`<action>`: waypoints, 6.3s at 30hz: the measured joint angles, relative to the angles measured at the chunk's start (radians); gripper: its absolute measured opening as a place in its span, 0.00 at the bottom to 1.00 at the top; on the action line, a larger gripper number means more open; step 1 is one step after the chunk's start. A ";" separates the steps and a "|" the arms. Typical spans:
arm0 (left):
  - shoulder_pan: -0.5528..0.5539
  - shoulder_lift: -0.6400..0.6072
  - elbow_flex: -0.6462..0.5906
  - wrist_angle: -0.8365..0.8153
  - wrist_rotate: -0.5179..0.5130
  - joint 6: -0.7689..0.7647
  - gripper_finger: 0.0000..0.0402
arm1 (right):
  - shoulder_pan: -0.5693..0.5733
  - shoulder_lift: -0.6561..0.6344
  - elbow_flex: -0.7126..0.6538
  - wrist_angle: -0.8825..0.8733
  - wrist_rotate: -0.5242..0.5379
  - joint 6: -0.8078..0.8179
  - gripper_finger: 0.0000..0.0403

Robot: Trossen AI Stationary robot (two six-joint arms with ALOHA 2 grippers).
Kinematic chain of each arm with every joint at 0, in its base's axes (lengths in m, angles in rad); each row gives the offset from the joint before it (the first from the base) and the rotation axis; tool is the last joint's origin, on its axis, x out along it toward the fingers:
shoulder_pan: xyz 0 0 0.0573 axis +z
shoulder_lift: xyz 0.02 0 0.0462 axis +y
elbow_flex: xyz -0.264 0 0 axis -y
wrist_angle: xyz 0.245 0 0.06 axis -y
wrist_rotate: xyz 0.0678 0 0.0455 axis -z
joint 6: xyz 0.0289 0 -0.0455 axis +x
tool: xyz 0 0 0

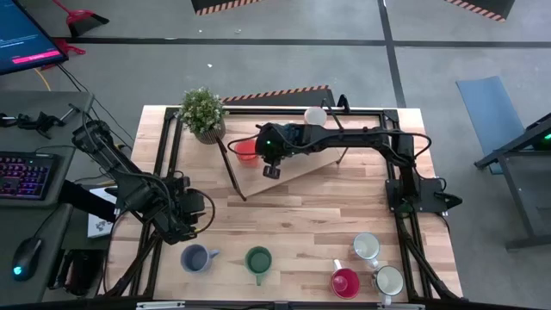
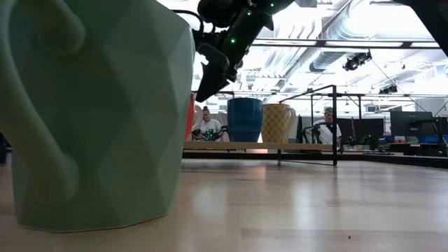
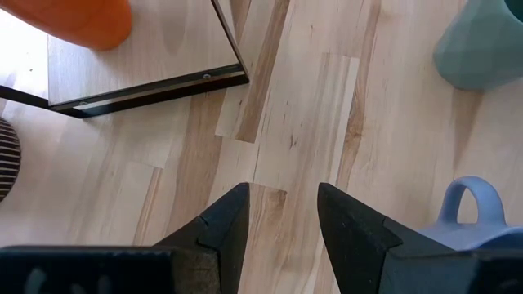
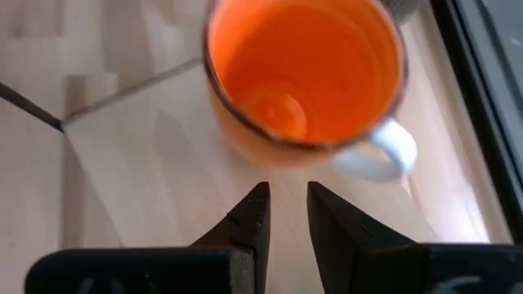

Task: Place coffee mugs
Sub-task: Adjust the stocked mugs on the shelf

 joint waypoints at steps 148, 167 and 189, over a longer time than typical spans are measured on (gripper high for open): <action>0.000 0.000 0.000 0.003 -0.030 0.007 0.33 | 0.059 0.061 0.015 -0.514 0.248 0.401 0.15; 0.000 0.000 0.000 0.003 -0.029 0.007 0.33 | 0.007 0.063 0.000 -0.443 0.254 0.386 0.15; 0.000 0.000 0.000 0.004 -0.029 -0.002 0.33 | 0.002 0.065 0.000 -0.407 0.241 0.379 0.15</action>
